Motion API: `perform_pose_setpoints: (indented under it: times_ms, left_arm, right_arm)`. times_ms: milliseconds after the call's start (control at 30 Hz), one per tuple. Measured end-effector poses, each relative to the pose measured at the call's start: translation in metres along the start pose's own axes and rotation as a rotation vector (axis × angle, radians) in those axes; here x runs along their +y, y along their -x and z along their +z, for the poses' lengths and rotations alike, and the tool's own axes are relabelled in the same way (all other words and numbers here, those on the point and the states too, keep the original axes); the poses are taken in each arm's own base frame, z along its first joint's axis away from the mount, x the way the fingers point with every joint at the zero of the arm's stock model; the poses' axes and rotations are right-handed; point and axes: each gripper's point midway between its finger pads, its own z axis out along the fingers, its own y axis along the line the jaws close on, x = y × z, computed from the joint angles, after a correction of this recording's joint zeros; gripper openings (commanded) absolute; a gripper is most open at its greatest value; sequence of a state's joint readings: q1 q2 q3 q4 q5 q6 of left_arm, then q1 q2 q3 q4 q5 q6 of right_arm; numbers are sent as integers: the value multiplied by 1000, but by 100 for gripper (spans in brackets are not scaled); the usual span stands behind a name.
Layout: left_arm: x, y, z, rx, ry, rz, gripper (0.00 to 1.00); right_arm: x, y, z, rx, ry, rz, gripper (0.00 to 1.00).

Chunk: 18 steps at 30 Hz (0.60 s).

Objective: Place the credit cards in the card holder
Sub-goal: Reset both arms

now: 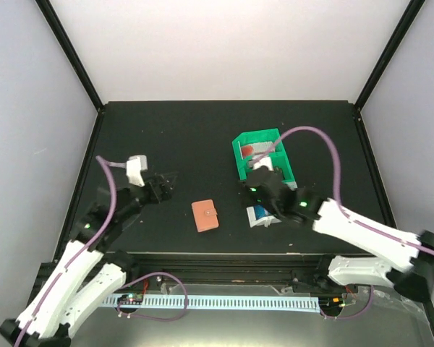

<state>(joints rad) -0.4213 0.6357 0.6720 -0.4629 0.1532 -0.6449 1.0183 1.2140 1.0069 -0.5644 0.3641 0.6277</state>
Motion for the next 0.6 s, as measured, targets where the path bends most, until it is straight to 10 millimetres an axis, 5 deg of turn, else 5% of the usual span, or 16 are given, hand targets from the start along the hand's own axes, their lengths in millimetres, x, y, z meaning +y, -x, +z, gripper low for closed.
perform_pose_setpoints:
  times_ms: [300,467,600]
  left_arm:
    - [-45,88,-123,-351,16,144,99]
    - [-27,95,-148,-415,140,195,99]
    - [-13,93,-155,-421,220,241,99]
  right_arm:
    - [-100,51,-143,-364,-189,112,77]
    - [-156,52,-208,-538,-276,195,82]
    - [-185,43,-232,-590,-352,225,85]
